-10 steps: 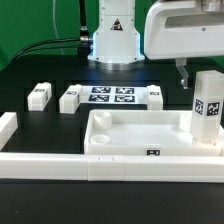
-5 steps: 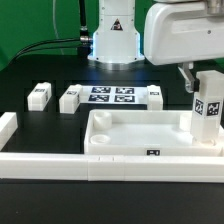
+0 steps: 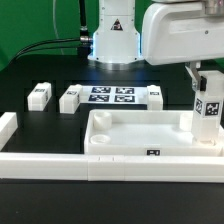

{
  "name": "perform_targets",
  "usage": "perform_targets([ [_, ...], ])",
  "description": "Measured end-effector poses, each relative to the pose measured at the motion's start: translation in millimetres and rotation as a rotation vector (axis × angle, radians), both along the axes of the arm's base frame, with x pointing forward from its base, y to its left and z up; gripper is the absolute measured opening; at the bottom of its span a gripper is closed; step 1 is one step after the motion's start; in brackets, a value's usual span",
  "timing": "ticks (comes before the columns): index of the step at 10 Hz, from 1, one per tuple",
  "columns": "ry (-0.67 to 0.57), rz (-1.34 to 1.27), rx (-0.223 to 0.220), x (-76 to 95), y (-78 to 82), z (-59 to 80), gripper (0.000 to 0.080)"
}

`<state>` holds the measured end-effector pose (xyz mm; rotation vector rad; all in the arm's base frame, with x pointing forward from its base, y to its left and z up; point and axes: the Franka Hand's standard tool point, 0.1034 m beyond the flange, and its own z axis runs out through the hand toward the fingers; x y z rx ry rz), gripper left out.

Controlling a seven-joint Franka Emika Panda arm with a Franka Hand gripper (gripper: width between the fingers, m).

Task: Assemble desk

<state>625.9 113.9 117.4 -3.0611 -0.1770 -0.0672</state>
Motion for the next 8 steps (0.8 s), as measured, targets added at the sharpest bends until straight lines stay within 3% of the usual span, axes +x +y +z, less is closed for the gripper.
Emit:
perform_targets([
  [1, 0.002, -0.022, 0.003, -0.3, 0.2, -0.2, 0.0295],
  [6, 0.081, -0.886, 0.036, -5.1, -2.4, -2.1, 0.0295],
  [8, 0.122, -1.023, 0.041, -6.6, -2.1, -1.6, 0.0295],
])
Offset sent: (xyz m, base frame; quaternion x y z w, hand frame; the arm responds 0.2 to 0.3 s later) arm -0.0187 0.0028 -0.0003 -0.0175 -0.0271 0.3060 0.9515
